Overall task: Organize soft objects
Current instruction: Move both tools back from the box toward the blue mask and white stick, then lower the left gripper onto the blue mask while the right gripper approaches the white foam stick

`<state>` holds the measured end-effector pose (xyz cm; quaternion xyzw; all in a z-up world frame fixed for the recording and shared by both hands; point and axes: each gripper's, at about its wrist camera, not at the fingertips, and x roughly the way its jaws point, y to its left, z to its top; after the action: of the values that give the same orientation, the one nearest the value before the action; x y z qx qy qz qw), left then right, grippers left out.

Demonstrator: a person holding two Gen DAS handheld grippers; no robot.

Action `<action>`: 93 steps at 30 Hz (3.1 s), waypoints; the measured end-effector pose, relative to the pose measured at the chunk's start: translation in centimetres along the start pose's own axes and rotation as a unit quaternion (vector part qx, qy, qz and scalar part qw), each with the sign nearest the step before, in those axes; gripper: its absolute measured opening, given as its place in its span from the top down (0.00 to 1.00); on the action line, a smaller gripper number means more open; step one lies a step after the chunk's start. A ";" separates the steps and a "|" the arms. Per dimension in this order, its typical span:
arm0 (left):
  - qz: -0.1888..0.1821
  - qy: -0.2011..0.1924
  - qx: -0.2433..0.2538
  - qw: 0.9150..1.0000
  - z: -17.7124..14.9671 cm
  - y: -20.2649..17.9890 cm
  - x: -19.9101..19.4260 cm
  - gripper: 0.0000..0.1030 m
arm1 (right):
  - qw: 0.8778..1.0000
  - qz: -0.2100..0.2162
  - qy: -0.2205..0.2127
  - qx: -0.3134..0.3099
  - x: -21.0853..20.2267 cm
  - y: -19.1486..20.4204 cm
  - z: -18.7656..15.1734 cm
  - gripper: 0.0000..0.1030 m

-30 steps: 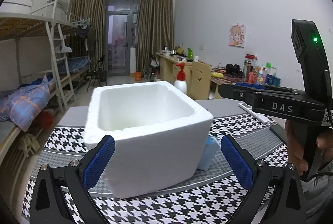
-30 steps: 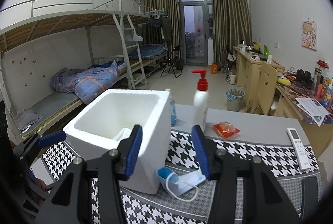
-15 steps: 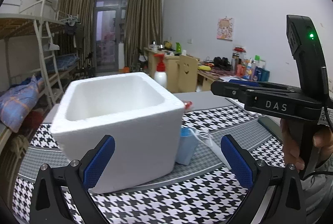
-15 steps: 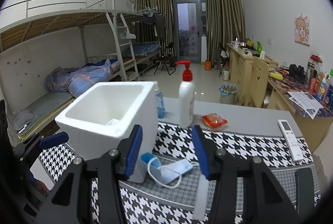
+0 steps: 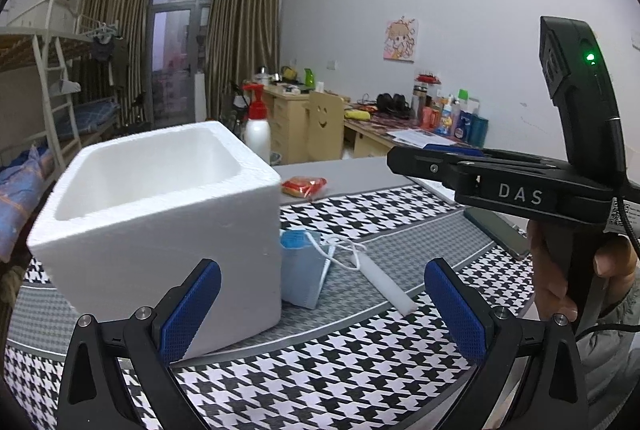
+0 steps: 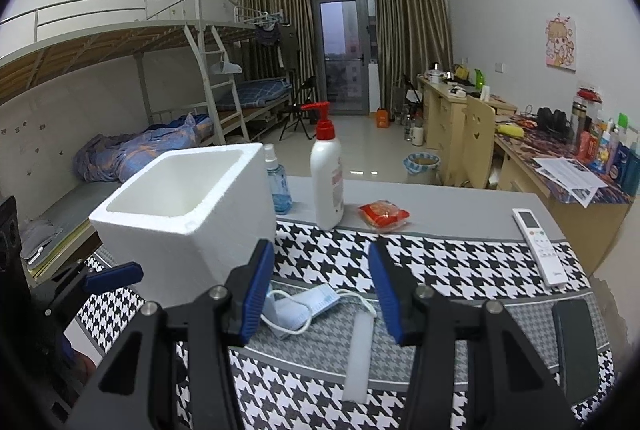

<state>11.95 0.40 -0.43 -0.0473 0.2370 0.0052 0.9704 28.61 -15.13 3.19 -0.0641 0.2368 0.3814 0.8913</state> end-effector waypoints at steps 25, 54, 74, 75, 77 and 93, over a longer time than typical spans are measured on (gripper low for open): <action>-0.051 0.030 0.006 0.998 0.5 -3.0 4.1 0.01 | 0.998 -0.028 0.018 0.045 -0.2 -4.8 -2.1 0.48; 0.073 0.029 0.014 0.997 0.7 -1.8 6.8 0.01 | 0.997 -0.022 0.062 0.047 2.4 -5.9 -4.1 0.48; 0.071 0.087 0.012 0.994 -0.3 -2.1 9.8 0.12 | 0.995 -0.021 0.087 0.048 3.7 -6.4 -5.2 0.48; 0.071 0.091 0.012 0.993 -0.3 -2.0 10.0 0.12 | 0.995 -0.020 0.087 0.047 3.7 -6.5 -5.2 0.48; 0.073 0.096 0.013 0.993 -0.5 -2.0 10.4 0.13 | 0.995 -0.020 0.089 0.048 3.8 -6.6 -5.2 0.48; 0.073 0.135 0.007 0.988 -1.2 -1.4 11.9 0.38 | 0.992 -0.015 0.123 0.030 5.2 -6.0 -6.1 0.48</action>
<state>22.01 -1.22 -6.82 -0.0230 0.3684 0.0679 0.9269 33.74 -17.77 -5.06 -0.0875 0.3554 0.3499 0.8623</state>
